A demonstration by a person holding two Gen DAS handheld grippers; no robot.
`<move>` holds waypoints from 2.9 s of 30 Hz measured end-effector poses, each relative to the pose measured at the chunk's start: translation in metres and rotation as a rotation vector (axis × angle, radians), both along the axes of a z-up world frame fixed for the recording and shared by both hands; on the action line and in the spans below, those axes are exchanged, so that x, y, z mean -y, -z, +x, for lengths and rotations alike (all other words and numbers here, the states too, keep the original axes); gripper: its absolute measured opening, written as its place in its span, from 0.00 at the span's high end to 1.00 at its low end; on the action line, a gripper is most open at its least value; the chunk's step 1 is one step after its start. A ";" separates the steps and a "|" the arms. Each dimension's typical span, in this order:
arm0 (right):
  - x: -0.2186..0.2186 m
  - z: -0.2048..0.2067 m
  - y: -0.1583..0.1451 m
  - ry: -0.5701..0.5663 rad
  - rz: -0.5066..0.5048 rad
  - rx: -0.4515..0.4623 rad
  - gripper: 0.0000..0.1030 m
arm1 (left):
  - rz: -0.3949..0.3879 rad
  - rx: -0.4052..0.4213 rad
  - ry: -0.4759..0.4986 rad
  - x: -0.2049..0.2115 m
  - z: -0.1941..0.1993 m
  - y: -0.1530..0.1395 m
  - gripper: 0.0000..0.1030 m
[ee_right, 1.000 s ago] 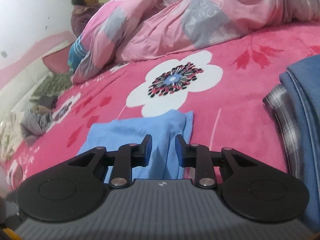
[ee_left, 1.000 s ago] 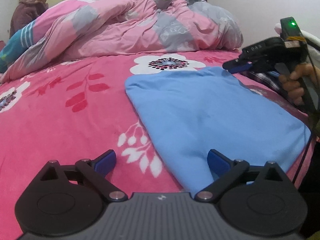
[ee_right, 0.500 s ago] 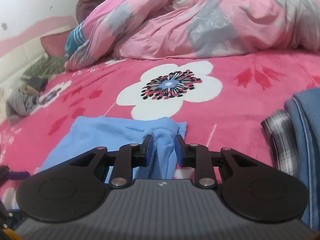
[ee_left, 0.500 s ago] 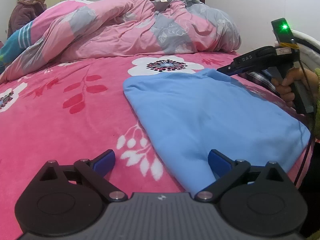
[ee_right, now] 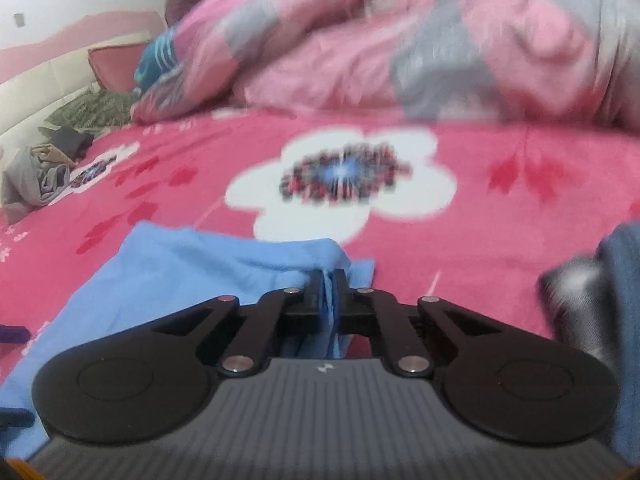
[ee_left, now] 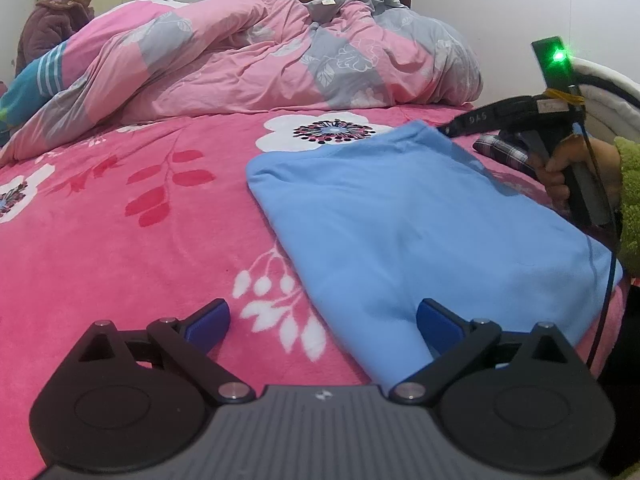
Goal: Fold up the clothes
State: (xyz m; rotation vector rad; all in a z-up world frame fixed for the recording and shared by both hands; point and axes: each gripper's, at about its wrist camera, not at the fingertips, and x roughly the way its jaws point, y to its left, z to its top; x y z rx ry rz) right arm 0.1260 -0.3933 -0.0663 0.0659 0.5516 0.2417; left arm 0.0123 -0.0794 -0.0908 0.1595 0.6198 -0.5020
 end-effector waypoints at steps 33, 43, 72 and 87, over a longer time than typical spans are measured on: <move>-0.020 -0.058 -0.011 -0.017 -0.137 0.016 0.86 | 0.004 0.005 -0.005 0.000 0.000 0.000 0.02; 0.005 -0.013 -0.006 0.054 0.059 -0.030 0.94 | -0.033 0.018 0.005 -0.007 -0.001 0.003 0.02; -0.058 0.072 -0.012 0.139 0.273 -0.288 0.92 | -0.187 0.062 -0.002 -0.038 -0.031 0.013 0.03; -0.106 0.101 -0.019 0.015 0.292 -0.252 0.89 | -0.188 0.080 0.018 -0.041 -0.035 0.017 0.03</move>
